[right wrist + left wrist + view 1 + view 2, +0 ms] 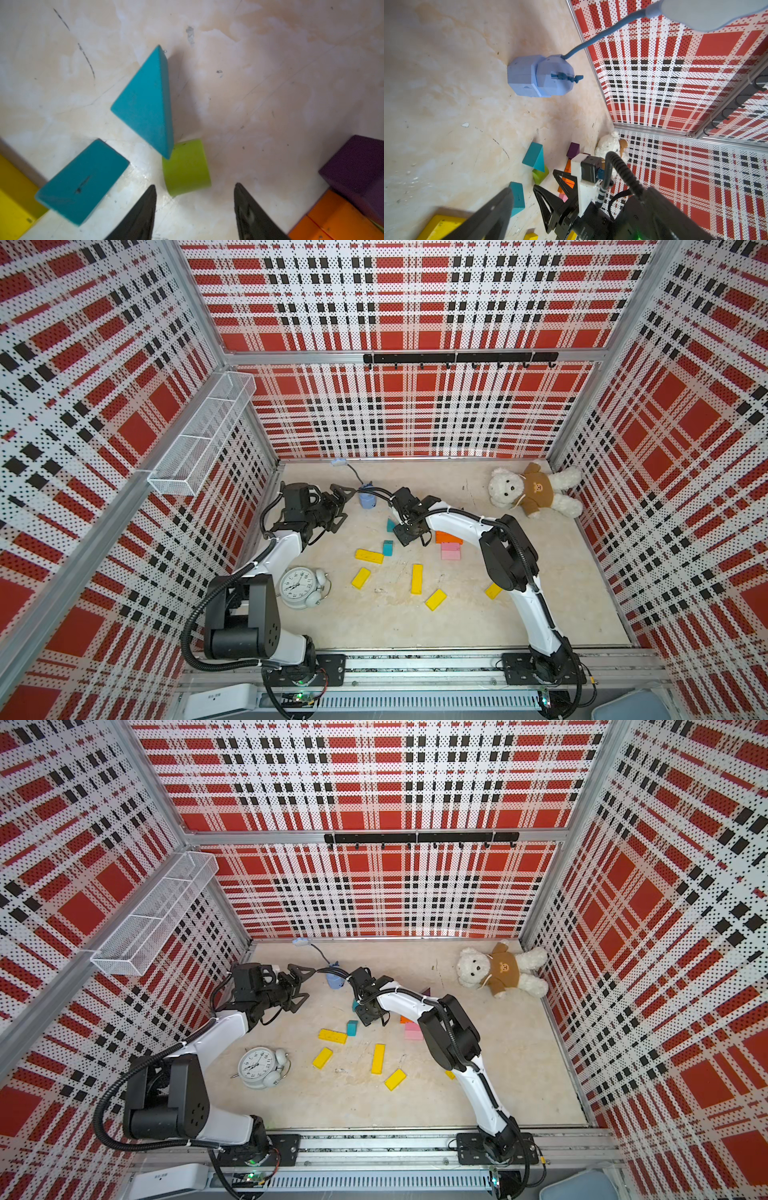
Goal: Assemble a carrot with building blocks
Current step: Assemble the building block at the center of the board.
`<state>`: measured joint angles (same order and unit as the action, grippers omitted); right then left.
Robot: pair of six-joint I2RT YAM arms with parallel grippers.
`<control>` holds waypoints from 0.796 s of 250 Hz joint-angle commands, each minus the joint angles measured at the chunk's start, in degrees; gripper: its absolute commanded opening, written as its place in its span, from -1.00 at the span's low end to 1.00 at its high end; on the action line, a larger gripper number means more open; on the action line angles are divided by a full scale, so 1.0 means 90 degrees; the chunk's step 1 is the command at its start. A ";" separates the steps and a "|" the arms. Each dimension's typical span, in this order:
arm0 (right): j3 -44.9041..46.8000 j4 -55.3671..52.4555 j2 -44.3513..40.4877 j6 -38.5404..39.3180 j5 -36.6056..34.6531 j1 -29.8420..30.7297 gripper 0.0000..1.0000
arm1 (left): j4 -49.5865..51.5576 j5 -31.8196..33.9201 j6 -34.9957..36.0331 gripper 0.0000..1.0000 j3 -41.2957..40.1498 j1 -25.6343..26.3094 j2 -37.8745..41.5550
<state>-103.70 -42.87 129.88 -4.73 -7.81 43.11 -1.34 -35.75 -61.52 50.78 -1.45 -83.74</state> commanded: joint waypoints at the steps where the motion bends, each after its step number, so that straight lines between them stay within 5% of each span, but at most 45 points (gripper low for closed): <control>1: -0.0077 -0.0065 0.0022 -0.0044 -0.0167 -0.0078 0.20 | -0.0173 -0.0070 -0.0080 0.99 -0.0081 0.0031 0.0045; 199: -0.0254 -0.0012 0.0176 -0.0205 0.0360 -0.0142 -0.20 | -0.0173 -0.0061 -0.0079 0.99 -0.0078 0.0035 0.0025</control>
<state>-104.09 -43.94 130.13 -5.82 -5.56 41.76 -1.74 -35.73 -61.52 50.78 -1.45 -83.74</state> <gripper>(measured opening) 0.427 0.993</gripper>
